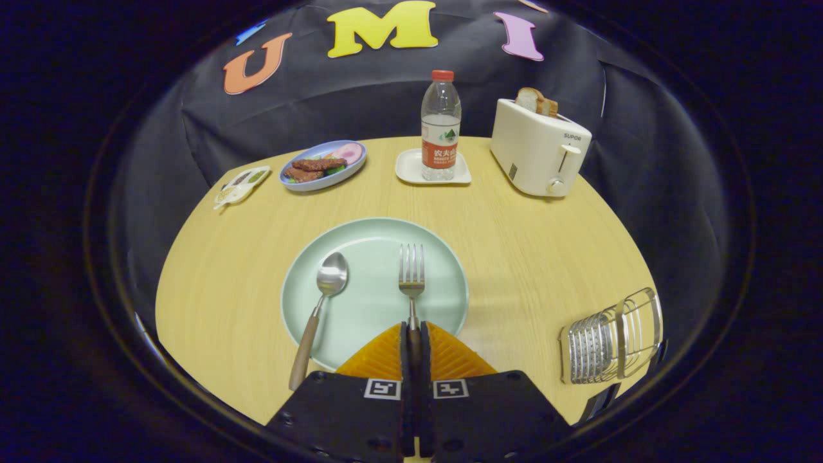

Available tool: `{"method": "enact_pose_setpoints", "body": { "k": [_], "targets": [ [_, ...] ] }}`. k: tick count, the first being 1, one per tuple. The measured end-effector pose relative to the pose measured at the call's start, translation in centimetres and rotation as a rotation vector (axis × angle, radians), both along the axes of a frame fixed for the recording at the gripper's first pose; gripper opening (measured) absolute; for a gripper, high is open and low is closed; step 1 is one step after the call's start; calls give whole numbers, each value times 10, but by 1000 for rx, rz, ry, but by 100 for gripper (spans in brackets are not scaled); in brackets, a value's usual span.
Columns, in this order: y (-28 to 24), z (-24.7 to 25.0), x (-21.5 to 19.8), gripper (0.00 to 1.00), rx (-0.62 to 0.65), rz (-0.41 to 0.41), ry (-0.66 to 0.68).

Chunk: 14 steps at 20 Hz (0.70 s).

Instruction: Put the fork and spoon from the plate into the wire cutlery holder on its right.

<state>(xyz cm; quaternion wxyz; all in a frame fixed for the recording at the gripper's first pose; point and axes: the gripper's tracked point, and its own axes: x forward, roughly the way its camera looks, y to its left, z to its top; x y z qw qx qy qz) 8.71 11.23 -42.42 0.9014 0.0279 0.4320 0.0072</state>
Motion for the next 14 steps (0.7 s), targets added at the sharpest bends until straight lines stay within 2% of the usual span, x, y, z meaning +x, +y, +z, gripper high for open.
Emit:
{"method": "enact_pose_setpoints", "body": {
  "k": [7, 14],
  "targets": [
    [-48, 67, -21, 4, -5, 69, -84],
    [-141, 95, -46, 3, -33, 47, -127]
  ]
}}
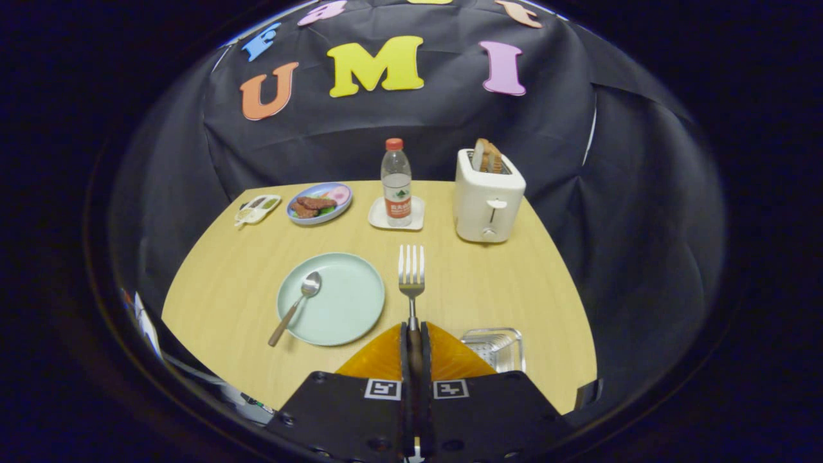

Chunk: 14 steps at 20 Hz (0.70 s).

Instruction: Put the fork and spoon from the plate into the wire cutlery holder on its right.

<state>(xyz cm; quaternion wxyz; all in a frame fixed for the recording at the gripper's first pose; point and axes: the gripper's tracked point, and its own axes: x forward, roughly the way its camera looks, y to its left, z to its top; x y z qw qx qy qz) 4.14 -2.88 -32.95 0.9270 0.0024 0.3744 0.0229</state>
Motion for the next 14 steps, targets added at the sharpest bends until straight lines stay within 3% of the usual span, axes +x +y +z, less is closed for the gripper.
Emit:
{"method": "enact_pose_setpoints", "body": {
  "k": [8, 14],
  "targets": [
    [-72, -16, -34, 5, 50, -79, 73],
    [-71, -34, -64, 5, 28, -31, 135]
  ]
}}
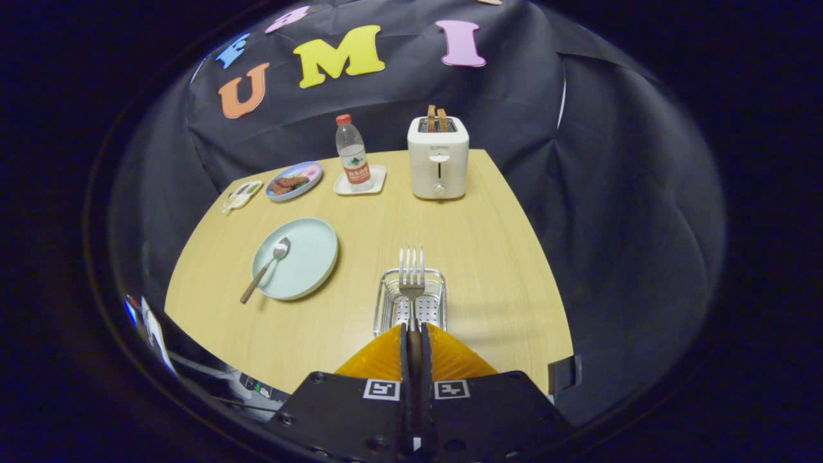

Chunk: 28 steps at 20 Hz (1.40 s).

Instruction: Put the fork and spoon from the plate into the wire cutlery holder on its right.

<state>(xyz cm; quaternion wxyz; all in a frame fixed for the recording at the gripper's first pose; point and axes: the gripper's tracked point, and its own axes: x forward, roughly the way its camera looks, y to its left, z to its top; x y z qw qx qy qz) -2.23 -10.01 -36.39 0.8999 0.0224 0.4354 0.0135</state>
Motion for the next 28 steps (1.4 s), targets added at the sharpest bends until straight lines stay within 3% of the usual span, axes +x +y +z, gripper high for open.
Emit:
{"method": "enact_pose_setpoints", "body": {
  "k": [6, 16, 18, 22, 28],
  "targets": [
    [2, -9, -2, 8, -9, 3, 46],
    [21, 4, 20, 7, -32, 31, -3],
    [34, 8, 26, 12, -26, 42, -20],
    [71, 9, 39, 38, -10, 62, -43],
    [151, -6, 51, 63, 25, 102, -25]
  ]
}}
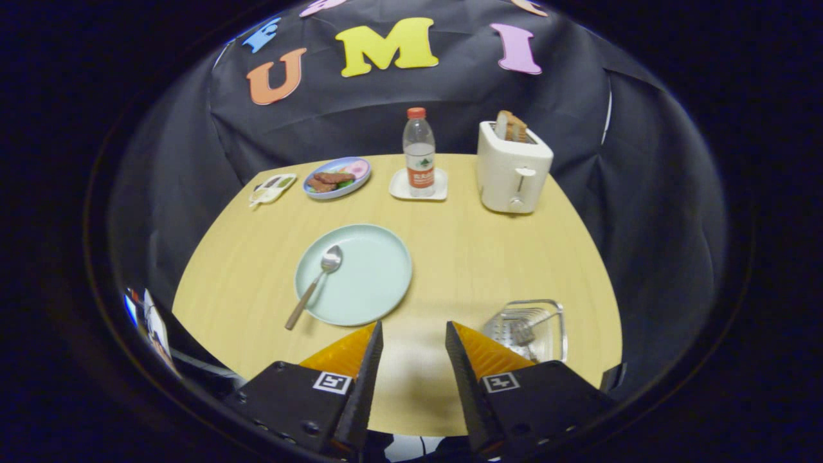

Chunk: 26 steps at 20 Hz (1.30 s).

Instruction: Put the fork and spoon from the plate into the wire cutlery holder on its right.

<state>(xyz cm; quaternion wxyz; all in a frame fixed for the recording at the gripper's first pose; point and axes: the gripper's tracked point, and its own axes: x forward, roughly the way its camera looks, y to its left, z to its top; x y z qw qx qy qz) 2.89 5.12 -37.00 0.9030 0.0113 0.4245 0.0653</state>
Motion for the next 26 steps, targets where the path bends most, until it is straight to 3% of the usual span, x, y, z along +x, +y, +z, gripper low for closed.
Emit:
{"method": "enact_pose_setpoints", "body": {
  "k": [6, 8, 13, 14, 17, 20, 22, 25, 26],
  "targets": [
    [73, -22, 13, 95, 16, 26, 31],
    [93, -31, 19, 98, 29, 12, 52],
    [127, -54, 50, 96, 51, -69, 71],
    [131, -61, 55, 94, 40, -85, 73],
    [143, -73, 69, 76, 17, -113, 69],
    [154, -90, 70, 69, -1, -118, 99],
    [159, -97, 72, 57, -13, -119, 103],
    [157, -104, 73, 30, -50, -131, 105],
    [154, -104, 74, 30, -55, -141, 98]
  ]
}}
